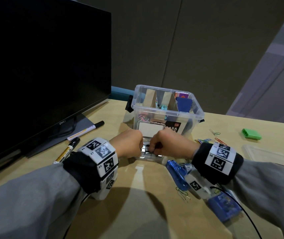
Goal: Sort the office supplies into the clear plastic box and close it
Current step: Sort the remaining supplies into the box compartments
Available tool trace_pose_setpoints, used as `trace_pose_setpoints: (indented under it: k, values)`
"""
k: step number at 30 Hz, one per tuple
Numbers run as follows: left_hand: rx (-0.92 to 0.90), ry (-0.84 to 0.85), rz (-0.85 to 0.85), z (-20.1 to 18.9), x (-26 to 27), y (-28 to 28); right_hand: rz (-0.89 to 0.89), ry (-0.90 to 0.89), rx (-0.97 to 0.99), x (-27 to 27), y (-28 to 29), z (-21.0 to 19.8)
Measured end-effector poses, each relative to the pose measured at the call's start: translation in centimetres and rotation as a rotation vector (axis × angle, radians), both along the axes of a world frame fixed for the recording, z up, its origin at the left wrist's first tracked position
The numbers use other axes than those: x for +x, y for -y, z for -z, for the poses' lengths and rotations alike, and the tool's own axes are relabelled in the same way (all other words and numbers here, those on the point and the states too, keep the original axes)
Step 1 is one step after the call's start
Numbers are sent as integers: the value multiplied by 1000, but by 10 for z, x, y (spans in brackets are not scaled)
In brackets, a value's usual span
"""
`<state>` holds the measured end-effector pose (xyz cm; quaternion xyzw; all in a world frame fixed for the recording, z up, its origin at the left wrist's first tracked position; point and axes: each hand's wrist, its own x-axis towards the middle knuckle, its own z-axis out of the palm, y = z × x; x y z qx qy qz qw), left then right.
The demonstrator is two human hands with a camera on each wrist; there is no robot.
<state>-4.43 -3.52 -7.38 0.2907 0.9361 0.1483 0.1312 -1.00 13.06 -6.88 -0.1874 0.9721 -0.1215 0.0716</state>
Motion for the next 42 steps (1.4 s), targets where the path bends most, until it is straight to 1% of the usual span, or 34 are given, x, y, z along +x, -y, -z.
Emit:
trace_pose_setpoints:
  k: [6, 9, 13, 15, 17, 20, 22, 24, 27, 30, 33, 35, 38, 42]
  values:
    - [-1, -17, -4, 0, 1, 1, 18, 12, -8, -1, 2, 4]
    - [-2, 1, 0, 0, 2, 0, 25, -6, -14, 1, -2, 2]
    - [-7, 2, 16, -1, 3, 0, 102, -35, -39, 5, -17, -10]
    - [-8, -40, 23, -2, 4, -2, 140, -46, -55, 9, -30, -17]
    - [36, -105, 25, -6, 7, -7, 178, -75, -30, 15, -45, -24]
    - [200, -228, 30, -19, 12, -22, 260, -120, 23, 27, -71, -33]
    - [329, -273, 49, -30, 15, -34, 334, -149, 79, 35, -90, -34]
    - [417, -331, 87, -40, 17, -47, 408, -156, 138, 42, -110, -32]
    - [457, -453, 135, -48, 11, -63, 504, -118, 260, 50, -138, -28]
    - [447, -509, 147, -50, 2, -78, 605, 4, 379, 57, -162, -24]
    - [430, -475, 122, -48, -11, -91, 655, 171, 488, 58, -174, -24]
    - [436, -383, 104, -46, -22, -96, 681, 250, 529, 58, -173, -26]
    - [400, -238, 97, -43, -36, -97, 730, 367, 496, 59, -171, -29]
    - [315, -120, 141, -49, -49, -94, 806, 486, 396, 57, -173, -24]
